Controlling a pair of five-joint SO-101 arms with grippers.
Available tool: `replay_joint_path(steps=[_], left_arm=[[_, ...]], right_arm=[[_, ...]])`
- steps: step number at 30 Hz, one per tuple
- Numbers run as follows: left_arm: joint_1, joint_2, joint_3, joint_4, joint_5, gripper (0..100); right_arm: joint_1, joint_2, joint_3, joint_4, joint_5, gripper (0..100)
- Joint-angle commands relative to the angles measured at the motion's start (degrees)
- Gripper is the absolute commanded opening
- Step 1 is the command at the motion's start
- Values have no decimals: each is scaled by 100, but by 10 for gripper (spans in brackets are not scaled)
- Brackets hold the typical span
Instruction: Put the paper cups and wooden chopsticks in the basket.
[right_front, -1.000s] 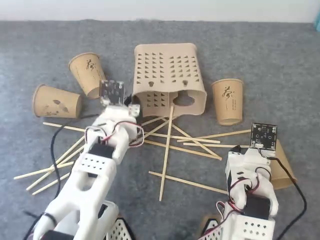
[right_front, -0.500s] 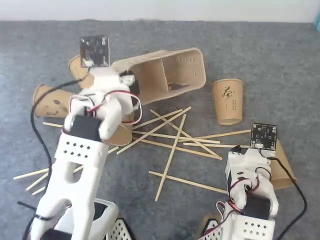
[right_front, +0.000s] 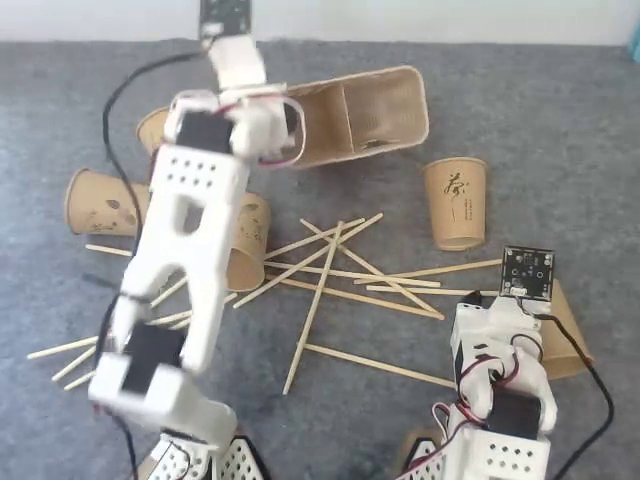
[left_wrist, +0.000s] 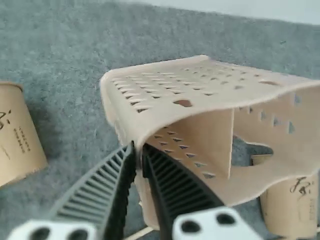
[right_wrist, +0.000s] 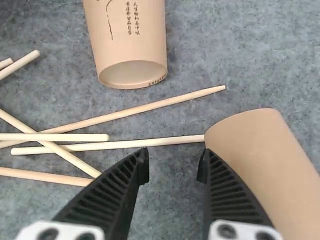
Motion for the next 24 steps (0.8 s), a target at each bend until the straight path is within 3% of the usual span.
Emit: replay_joint_path(steps=[1,7,12,16,24], left_arm=[[-44,993,-2044,844,132,12],[-62,2646,-5349,2418,132,13],[-79,3745,-7459,3051,132,64],[-229,4308,-8022,3095,334,186],[-484,4378,-8004,2884,466,195]], right_arm=[[66,-66,-18,-101,105,165],[66,-66,9,-101,158,163],[66,-75,35,-127,167,164],[66,-75,35,-127,167,164],[66,-75,44,-136,176,165]])
